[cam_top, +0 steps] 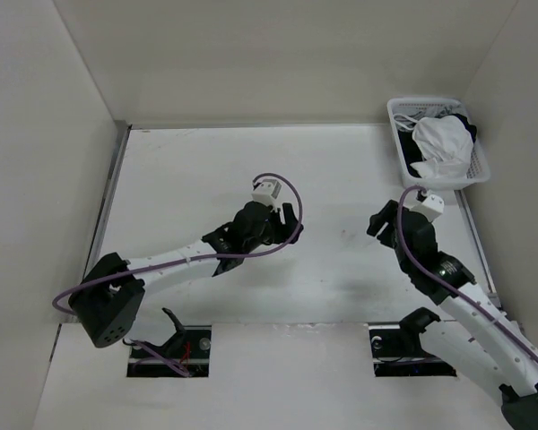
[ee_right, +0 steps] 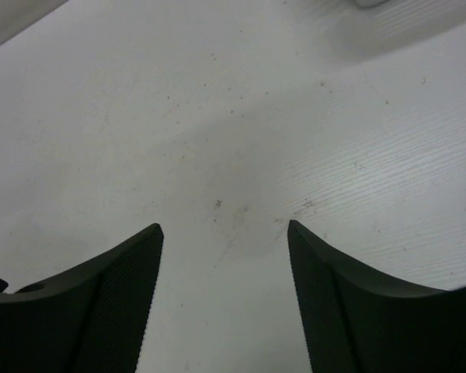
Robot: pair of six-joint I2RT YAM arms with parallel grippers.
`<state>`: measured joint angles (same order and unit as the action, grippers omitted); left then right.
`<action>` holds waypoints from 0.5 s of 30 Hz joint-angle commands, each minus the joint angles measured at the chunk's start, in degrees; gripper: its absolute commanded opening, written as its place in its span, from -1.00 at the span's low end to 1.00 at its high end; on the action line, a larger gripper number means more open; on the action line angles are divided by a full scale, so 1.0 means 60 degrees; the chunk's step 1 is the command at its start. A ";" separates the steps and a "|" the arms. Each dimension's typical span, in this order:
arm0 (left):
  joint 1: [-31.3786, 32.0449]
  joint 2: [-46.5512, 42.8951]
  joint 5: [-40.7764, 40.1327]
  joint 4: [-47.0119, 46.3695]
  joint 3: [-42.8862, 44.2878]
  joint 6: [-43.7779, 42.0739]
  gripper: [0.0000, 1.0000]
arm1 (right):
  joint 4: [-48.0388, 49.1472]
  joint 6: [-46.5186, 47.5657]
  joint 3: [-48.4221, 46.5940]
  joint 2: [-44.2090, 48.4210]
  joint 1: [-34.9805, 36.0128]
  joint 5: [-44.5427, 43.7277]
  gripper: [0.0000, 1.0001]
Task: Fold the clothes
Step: Grab the tank top from the pile
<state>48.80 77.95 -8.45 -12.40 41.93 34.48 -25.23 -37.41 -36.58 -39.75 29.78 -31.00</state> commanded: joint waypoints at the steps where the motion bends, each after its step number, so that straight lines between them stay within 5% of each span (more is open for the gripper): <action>1: -0.0069 0.0059 0.0499 -0.0891 -0.0001 0.0039 0.28 | 0.0924 0.0272 0.0003 0.0004 -0.0297 -0.0004 0.32; 8: -0.0040 0.0206 0.0558 -0.2428 -0.0865 -0.0034 0.06 | 0.2006 0.0419 -0.0479 -0.1253 -0.1540 0.0699 -0.79; 12: -0.0025 0.0250 0.0558 -0.2606 -0.1012 -0.0136 -0.72 | 0.3147 0.0974 -0.1605 -0.3389 -0.3661 0.0948 -0.86; 15: -0.0127 0.0191 0.0471 -0.2693 -0.1144 -0.0122 -0.81 | 0.4188 0.1122 -0.2646 -0.5382 -0.5230 0.1269 -0.80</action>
<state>48.58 79.35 -5.76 -23.57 35.94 34.22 -10.59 -32.95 -46.63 -65.73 4.23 -25.19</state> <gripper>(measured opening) 0.101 0.096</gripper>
